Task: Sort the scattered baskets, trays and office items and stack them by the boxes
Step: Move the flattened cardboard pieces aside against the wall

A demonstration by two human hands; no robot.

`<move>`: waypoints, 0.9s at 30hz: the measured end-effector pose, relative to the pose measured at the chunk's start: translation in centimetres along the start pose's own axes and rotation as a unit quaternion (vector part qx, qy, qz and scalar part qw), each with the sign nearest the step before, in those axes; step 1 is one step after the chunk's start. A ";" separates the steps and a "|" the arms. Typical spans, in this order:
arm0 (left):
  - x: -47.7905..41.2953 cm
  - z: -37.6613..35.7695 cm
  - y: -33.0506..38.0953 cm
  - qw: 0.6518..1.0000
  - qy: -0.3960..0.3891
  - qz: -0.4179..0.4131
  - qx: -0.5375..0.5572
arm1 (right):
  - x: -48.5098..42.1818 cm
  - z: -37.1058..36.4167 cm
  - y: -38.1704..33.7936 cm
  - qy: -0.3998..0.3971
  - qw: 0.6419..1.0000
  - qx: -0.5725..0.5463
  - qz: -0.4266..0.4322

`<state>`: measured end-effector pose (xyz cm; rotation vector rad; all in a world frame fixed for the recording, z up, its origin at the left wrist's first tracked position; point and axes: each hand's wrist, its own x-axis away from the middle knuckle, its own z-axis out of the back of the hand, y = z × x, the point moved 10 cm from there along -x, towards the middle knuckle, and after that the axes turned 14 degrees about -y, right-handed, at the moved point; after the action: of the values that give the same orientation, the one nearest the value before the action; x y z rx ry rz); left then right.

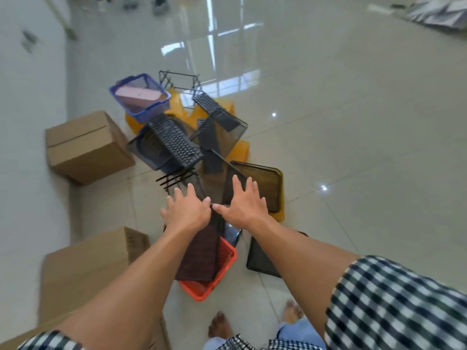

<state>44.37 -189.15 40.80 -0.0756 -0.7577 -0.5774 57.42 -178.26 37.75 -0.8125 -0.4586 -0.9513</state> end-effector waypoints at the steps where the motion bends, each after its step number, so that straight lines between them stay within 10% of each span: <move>1: -0.1 -0.3 2.1 1.000 0.000 -0.005 -0.005 | 0.0 1.0 1.7 0.003 1.000 -0.003 -0.007; 16: 0.0 -5.0 30.7 0.998 0.025 0.029 0.042 | -2.5 21.3 23.1 -0.001 0.996 0.086 0.025; 27: -8.1 -0.5 38.9 0.992 0.040 0.073 0.093 | -11.4 31.4 23.2 -0.028 0.991 0.113 0.071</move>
<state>60.16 -152.70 40.38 0.0625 -0.7184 -0.3664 71.29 -140.14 40.40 -0.6582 -0.5393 -0.7313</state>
